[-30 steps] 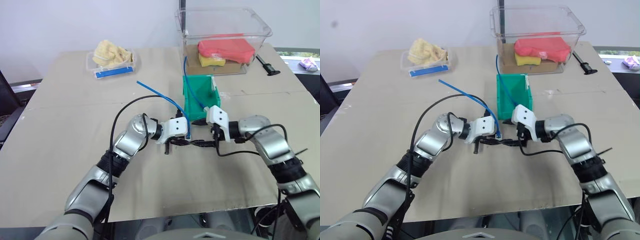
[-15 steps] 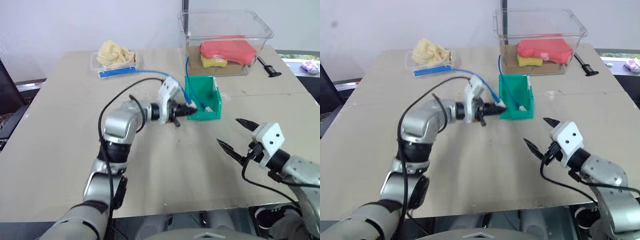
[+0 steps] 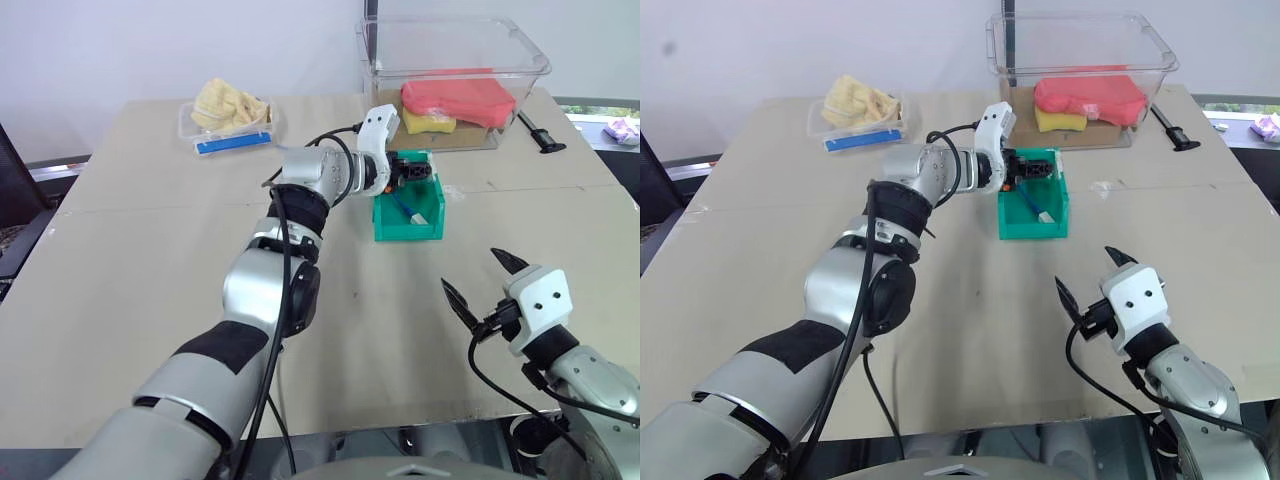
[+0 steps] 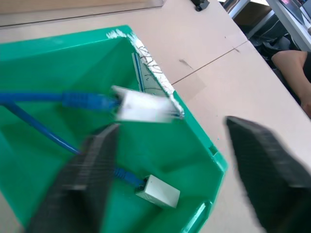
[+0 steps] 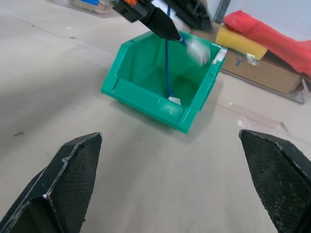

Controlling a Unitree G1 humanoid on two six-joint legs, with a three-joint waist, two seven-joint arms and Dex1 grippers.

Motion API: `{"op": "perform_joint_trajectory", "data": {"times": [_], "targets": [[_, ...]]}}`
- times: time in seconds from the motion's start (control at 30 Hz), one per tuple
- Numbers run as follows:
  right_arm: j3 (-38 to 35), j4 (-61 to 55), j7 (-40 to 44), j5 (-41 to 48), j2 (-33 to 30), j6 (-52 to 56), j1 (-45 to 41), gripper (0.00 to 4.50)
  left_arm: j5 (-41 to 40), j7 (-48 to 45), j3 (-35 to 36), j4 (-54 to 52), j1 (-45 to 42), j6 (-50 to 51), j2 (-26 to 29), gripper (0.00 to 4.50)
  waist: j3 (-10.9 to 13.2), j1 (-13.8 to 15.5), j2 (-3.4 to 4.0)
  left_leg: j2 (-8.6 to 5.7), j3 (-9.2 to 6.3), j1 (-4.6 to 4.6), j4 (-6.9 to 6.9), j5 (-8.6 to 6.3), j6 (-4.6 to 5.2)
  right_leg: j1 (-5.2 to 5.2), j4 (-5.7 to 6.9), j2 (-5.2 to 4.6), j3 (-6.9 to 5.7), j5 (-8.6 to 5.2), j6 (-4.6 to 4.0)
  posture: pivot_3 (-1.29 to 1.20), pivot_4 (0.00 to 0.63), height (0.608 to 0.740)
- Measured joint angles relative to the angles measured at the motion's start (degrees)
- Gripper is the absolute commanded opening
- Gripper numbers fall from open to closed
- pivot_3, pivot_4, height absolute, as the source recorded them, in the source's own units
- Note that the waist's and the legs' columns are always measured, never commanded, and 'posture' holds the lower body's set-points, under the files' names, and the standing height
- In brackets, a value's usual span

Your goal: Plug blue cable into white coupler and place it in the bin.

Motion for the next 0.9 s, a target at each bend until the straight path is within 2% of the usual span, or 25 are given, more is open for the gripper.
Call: {"op": "perform_joint_trajectory", "data": {"times": [0.13,0.23,0.33,0.47,0.57,0.63,0.77,0.9], "targets": [[-0.4,-0.1,-0.2,0.4,0.5,-0.7,0.2,4.50,-1.6,-2.0,0.6,-3.2,0.7,8.1,2.8,4.47,0.0,-0.8,0.02,0.01,0.03,0.03,0.00,0.00,0.00,0.00,0.07,0.03,-0.02,-0.11,0.18,0.00,0.150,0.740],[-2.4,0.5,0.7,1.5,-0.3,-1.1,-0.1,4.50,-5.7,-5.8,0.4,-18.2,7.0,15.4,6.0,4.47,0.0,-1.7,0.05,0.10,-0.09,0.11,-0.01,0.00,0.00,0.00,0.13,0.04,0.09,-0.05,0.08,0.00,0.150,0.740],[-5.4,2.4,3.2,4.0,-1.8,-2.0,-1.3,4.50,-9.4,-10.7,-1.6,-36.9,17.5,16.9,10.8,4.47,0.0,-2.2,0.11,0.13,-0.01,0.19,-0.05,0.00,-0.01,0.00,0.19,0.05,0.22,0.02,-0.04,0.00,0.150,0.740],[-10.7,6.6,8.8,8.5,-6.1,-3.6,-2.3,4.50,-10.3,-18.3,-3.8,-59.0,38.0,6.3,19.9,4.47,0.0,-2.5,0.12,0.19,0.32,0.23,-0.13,0.00,-0.04,-0.18,0.28,0.08,0.54,0.04,-0.08,0.00,0.150,0.740],[-12.9,8.5,12.6,11.7,-8.3,-4.9,-2.4,4.50,-11.3,-20.4,-2.5,-66.0,46.5,2.3,23.1,4.47,0.0,-1.1,0.06,0.17,0.36,0.18,-0.07,-0.01,-0.02,-0.17,0.27,0.06,0.51,0.03,-0.07,0.00,0.150,0.740],[-16.4,10.2,16.5,13.9,-11.1,-6.9,-1.2,4.50,-13.1,-22.9,0.6,-72.5,56.4,-1.1,26.3,4.47,0.0,-1.0,0.08,0.17,0.49,0.21,-0.08,-0.02,0.00,-0.13,0.21,0.05,0.55,0.03,-0.07,0.00,0.150,0.740],[-22.2,15.1,23.2,16.4,-15.5,-8.9,2.0,4.50,-13.8,-26.6,4.5,-77.3,72.7,-6.6,31.3,4.47,0.1,-0.7,0.06,0.21,0.64,0.22,-0.08,-0.16,0.25,0.00,0.06,0.08,0.47,0.03,-0.07,0.00,0.150,0.740],[-24.9,18.8,27.9,18.1,-18.0,-10.5,3.6,4.50,-14.1,-28.4,7.6,-80.9,82.7,-10.7,33.6,4.47,0.1,-0.3,0.05,0.24,0.66,0.33,-0.08,-0.22,0.35,0.15,0.04,0.08,0.45,0.01,-0.05,0.00,0.150,0.740]]}}
